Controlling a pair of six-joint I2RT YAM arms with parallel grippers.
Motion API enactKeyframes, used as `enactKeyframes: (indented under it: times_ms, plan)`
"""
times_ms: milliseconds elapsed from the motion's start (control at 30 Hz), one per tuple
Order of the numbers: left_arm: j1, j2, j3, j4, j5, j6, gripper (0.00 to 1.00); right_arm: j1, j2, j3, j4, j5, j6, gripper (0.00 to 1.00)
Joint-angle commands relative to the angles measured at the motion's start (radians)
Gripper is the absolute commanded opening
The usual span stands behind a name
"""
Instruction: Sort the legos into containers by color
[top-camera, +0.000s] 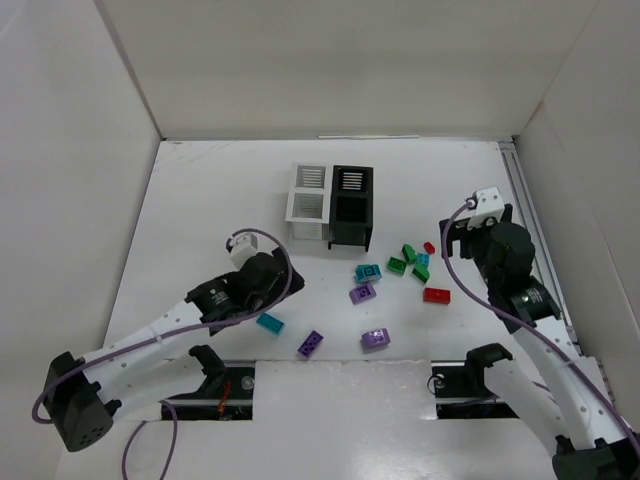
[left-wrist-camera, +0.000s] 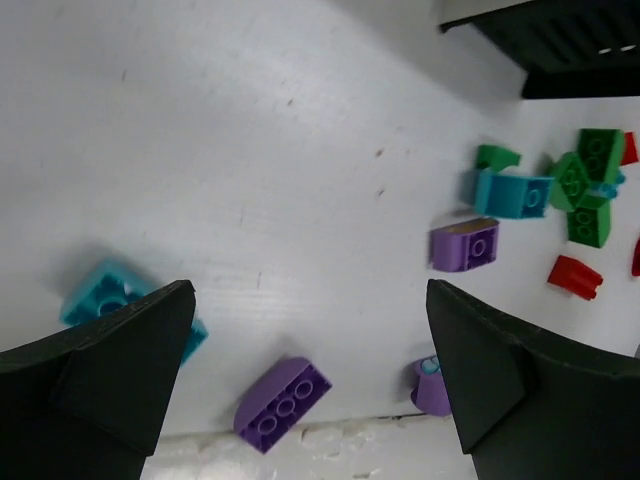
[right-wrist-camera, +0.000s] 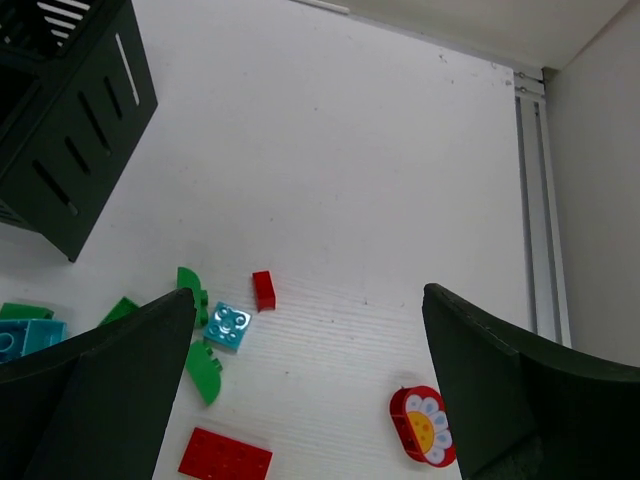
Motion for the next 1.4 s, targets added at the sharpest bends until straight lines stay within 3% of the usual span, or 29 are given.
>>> enactKeyframes:
  times_ms: [0,333,567,833,967,1200,1367]
  plan:
    - [-0.058,0.02,-0.012,-0.226,-0.037,-0.33,1.0,0.011,0.009,-0.036,0.012,0.02,0.025,1.0]
    - [-0.102,0.03,-0.132,-0.276,0.074,-0.608,0.94,0.011,0.146,-0.01,-0.047,0.078,0.093,1.0]
    - [-0.102,0.016,-0.157,-0.273,0.025,-0.726,0.88,0.011,0.137,-0.033,-0.004,0.043,0.073,1.0]
    - [-0.102,0.139,-0.115,-0.307,-0.037,-0.769,0.65,0.011,0.069,-0.062,0.006,0.043,0.073,1.0]
    - [-0.064,0.212,-0.094,-0.307,-0.047,-0.769,0.61,0.02,0.059,-0.062,0.006,0.052,0.073,1.0]
    - [-0.055,0.269,-0.027,-0.339,-0.047,-0.72,0.28,0.02,0.059,-0.062,0.006,0.061,0.073,1.0]
    - [-0.055,0.249,0.021,-0.295,-0.069,-0.614,0.14,0.02,0.059,-0.062,-0.003,0.061,0.073,1.0]
